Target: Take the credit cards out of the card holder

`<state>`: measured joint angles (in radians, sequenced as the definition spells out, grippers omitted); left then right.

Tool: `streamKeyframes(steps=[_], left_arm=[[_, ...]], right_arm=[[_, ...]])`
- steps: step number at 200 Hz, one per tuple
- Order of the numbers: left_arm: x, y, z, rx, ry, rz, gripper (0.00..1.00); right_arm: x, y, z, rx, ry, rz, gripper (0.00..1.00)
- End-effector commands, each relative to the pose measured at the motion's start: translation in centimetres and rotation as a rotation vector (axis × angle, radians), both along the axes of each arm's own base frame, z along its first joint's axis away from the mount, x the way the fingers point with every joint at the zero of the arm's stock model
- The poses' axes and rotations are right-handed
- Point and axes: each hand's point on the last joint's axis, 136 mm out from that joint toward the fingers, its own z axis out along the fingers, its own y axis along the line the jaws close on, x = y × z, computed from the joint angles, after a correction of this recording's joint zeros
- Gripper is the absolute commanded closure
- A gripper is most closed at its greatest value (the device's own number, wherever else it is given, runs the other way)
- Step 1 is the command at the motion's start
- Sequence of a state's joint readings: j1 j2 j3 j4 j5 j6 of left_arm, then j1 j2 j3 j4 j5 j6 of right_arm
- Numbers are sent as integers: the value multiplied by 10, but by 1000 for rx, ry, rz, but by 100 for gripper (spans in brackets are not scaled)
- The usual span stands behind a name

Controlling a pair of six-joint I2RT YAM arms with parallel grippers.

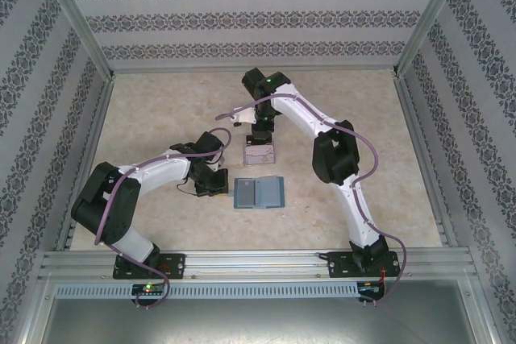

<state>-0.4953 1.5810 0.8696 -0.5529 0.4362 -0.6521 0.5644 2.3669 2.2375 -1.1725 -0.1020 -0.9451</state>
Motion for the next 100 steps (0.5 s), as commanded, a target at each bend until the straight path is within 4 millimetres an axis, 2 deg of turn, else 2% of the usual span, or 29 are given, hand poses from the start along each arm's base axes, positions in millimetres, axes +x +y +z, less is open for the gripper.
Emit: streamKeyframes(steps=[1, 34, 64, 100], left_arm=[[3, 2, 4, -1, -1, 6, 100], [3, 1, 3, -3, -1, 7, 100], [2, 1, 2, -1, 2, 6, 100], [2, 2, 2, 0, 2, 7, 100]], right_arm=[[2, 2, 32, 67, -50, -14, 71], [9, 0, 31, 60, -91, -23, 70], [15, -2, 15, 28, -91, -29, 68], [11, -2, -2, 9, -50, -31, 68]])
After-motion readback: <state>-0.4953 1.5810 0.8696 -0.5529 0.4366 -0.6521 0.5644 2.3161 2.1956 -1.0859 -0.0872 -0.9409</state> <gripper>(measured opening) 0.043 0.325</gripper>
